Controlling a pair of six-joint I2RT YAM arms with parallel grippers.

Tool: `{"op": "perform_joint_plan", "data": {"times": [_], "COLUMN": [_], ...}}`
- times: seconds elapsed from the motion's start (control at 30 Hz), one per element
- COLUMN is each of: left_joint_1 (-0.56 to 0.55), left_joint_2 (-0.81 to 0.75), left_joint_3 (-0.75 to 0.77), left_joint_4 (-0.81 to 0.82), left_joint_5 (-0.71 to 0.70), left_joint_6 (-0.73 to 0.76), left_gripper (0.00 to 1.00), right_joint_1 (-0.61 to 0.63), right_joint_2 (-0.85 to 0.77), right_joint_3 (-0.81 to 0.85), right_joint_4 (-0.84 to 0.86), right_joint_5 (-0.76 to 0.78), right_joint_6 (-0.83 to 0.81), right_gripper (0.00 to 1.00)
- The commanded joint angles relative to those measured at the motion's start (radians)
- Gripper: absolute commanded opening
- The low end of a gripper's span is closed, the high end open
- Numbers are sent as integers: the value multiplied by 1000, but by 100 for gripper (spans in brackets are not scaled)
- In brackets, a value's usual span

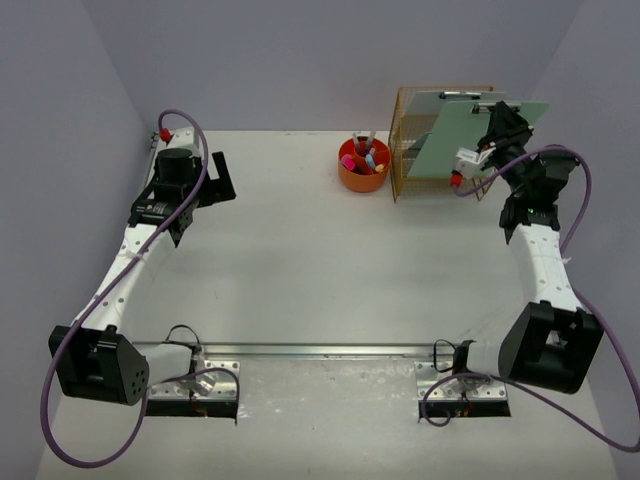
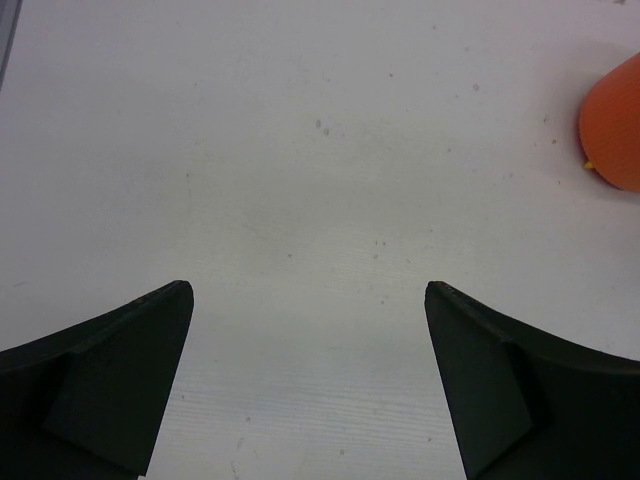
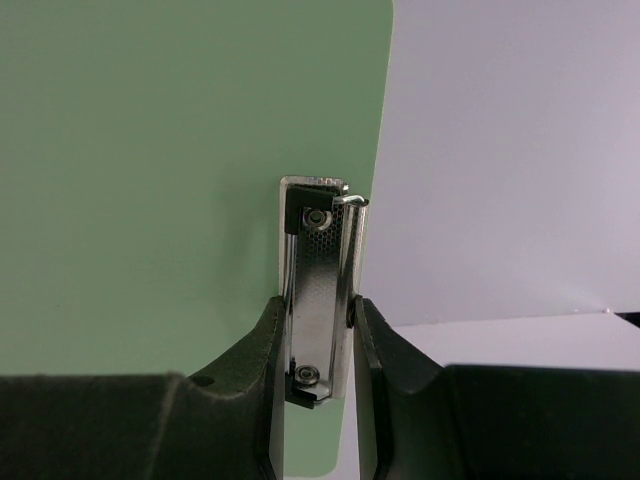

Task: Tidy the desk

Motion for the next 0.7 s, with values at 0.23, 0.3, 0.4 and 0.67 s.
{"op": "perform_joint_plan", "data": {"times": [0.23, 0.3, 0.4, 0.67], "left_joint_1": [-8, -8, -8, -8], "left_joint_2": [5, 6, 7, 20], "left_joint_3": [2, 3, 3, 4], "left_joint_4": [58, 57, 56, 58], "left_joint_5": [-4, -5, -9, -5], "left_joint_6": [6, 6, 7, 2], "left_gripper": [100, 100, 100, 100], "right_joint_1": [-25, -25, -25, -23], "right_joint_2": [50, 66, 87, 144], "right_joint_3": [16, 17, 32, 60], "right_joint_4": [145, 128, 69, -22], "right_joint_5": [-88, -104, -116, -152], "right_joint_6": [-53, -59, -60, -104], "right_gripper": [0, 0, 0, 1]}}
